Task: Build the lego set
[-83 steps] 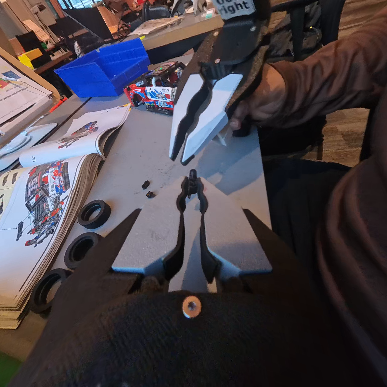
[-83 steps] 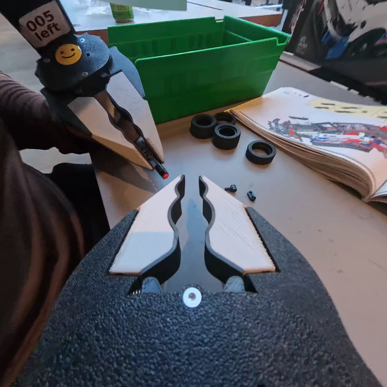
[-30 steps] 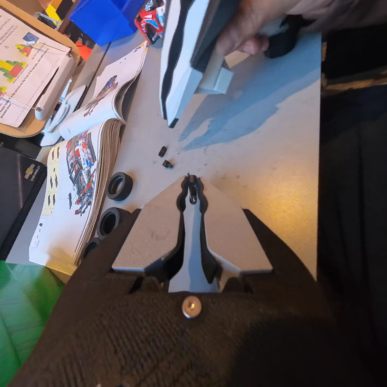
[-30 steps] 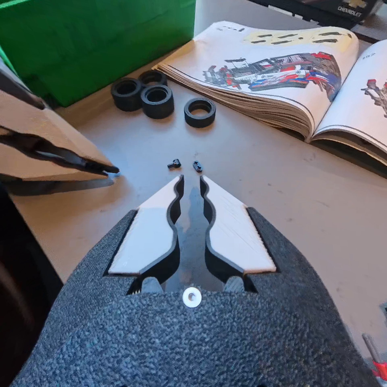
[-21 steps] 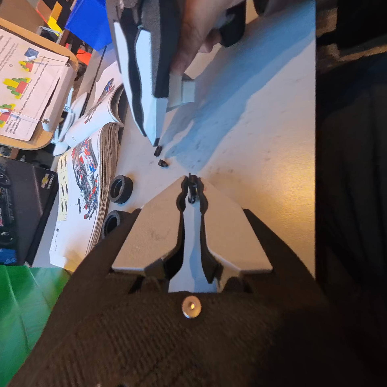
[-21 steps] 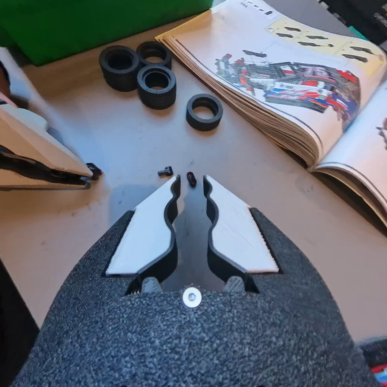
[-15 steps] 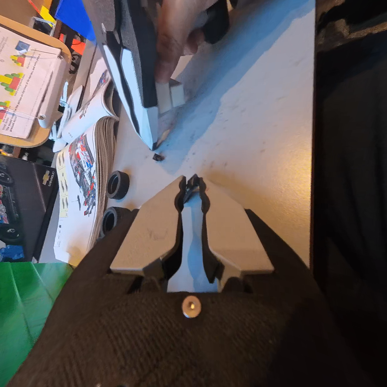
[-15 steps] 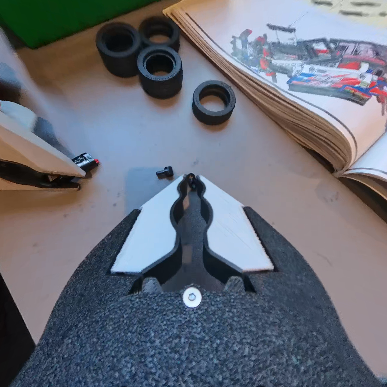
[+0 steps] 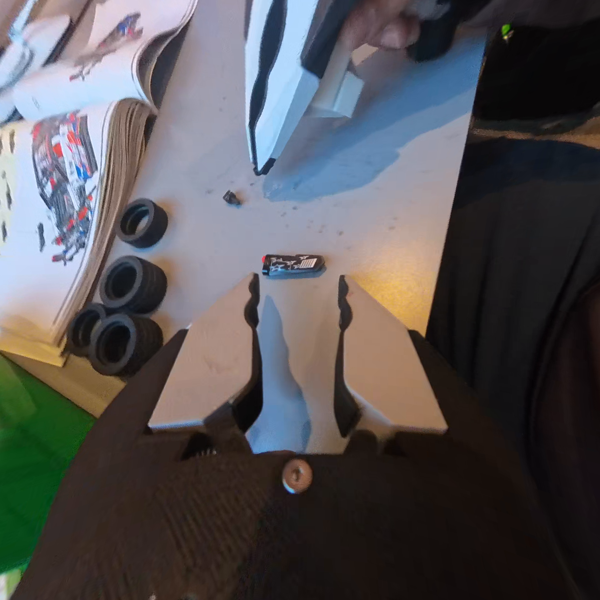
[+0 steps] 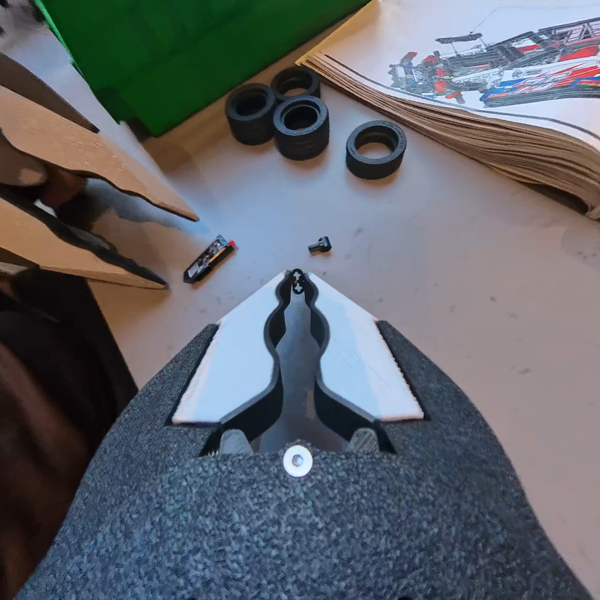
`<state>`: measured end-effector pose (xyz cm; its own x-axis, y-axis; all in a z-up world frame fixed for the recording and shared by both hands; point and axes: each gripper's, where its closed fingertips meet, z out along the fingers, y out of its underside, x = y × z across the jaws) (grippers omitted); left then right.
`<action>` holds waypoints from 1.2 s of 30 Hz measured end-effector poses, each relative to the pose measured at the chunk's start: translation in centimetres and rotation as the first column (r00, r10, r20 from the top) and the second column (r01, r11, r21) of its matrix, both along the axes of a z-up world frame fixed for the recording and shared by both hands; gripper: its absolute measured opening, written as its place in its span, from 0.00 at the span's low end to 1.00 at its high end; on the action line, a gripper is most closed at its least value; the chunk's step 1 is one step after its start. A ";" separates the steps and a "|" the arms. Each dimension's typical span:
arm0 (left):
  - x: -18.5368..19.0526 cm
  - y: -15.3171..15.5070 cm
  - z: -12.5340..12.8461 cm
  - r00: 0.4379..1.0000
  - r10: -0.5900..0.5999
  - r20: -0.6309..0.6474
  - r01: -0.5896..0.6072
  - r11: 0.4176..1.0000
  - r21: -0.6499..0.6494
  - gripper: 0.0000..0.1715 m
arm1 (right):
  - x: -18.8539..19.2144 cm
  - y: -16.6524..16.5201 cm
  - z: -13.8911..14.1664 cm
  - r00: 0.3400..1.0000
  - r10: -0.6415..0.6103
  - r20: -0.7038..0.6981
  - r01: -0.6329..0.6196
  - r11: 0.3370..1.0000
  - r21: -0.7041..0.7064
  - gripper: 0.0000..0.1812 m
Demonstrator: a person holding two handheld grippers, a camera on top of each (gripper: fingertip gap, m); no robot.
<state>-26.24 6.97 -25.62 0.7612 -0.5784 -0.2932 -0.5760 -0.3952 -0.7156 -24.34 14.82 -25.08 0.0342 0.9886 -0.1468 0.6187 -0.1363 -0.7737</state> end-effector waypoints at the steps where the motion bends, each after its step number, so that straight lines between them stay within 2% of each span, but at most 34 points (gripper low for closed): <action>1: -0.1 0.0 -0.1 0.999 0.034 0.016 -0.034 0.999 -0.026 0.25 | -0.1 -0.2 0.2 1.000 -0.002 -0.016 0.001 1.000 -0.029 0.04; 4: -0.8 0.4 -0.9 0.988 0.148 0.044 -0.141 0.981 -0.136 0.17 | -0.4 -0.5 0.6 0.998 -0.012 -0.059 0.004 0.990 -0.138 0.04; 6: -0.7 0.6 -1.1 0.978 0.182 0.099 -0.157 0.963 -0.218 0.17 | -0.4 -0.4 1.0 0.996 -0.028 -0.085 0.013 0.983 -0.181 0.04; 8: 0.1 0.2 -1.2 0.963 0.197 0.185 -0.131 0.939 -0.317 0.25 | -0.2 -0.2 1.4 0.993 -0.049 -0.108 0.025 0.977 -0.211 0.04; 12: 0.5 -0.2 -0.1 0.904 0.255 0.344 -0.104 0.910 -0.402 0.30 | 0.1 -0.1 1.5 0.990 -0.069 -0.125 0.036 0.967 -0.251 0.04; 14: 0.2 0.1 -0.3 0.894 0.295 0.337 -0.136 0.896 -0.422 0.34 | 0.0 0.2 1.3 0.990 -0.086 -0.115 0.057 0.970 -0.237 0.04; 17: 0.3 1.0 -0.8 0.925 0.298 0.238 -0.182 0.894 -0.410 0.33 | -0.2 0.2 1.4 0.989 -0.083 -0.120 0.058 0.977 -0.203 0.04; 20: -0.1 1.7 -1.4 0.963 0.258 0.073 -0.214 0.904 -0.370 0.26 | -0.3 -0.1 1.4 0.991 -0.066 -0.118 0.044 0.982 -0.182 0.04; 22: 0.4 1.8 -1.3 0.981 0.189 0.031 -0.164 0.912 -0.375 0.24 | -0.2 -0.3 1.5 0.990 -0.059 -0.126 0.034 0.981 -0.193 0.04; 25: 1.4 1.4 -1.4 0.999 0.037 0.017 -0.026 0.901 -0.432 0.24 | -0.1 -0.7 1.8 0.988 -0.057 -0.142 0.019 0.966 -0.257 0.04; 29: 2.1 0.8 -1.4 0.987 -0.163 0.006 0.149 0.882 -0.448 0.24 | -0.1 -1.4 2.4 0.982 -0.040 -0.185 -0.035 0.921 -0.388 0.04; 31: 1.7 0.7 -1.4 0.983 -0.186 -0.010 0.160 0.871 -0.465 0.26 | -0.1 -1.4 2.5 0.980 -0.047 -0.192 -0.041 0.904 -0.426 0.04; 36: 0.8 -0.4 -1.3 0.989 -0.147 -0.031 0.114 0.865 -0.488 0.32 | -0.1 -1.4 2.4 0.982 -0.040 -0.186 -0.048 0.892 -0.450 0.04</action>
<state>-25.47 6.56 -26.94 0.6578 -0.7532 0.0034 -0.6850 -0.6000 -0.4132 -24.47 13.38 -22.71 -0.0412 0.8140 -0.5794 0.4719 -0.4953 -0.7294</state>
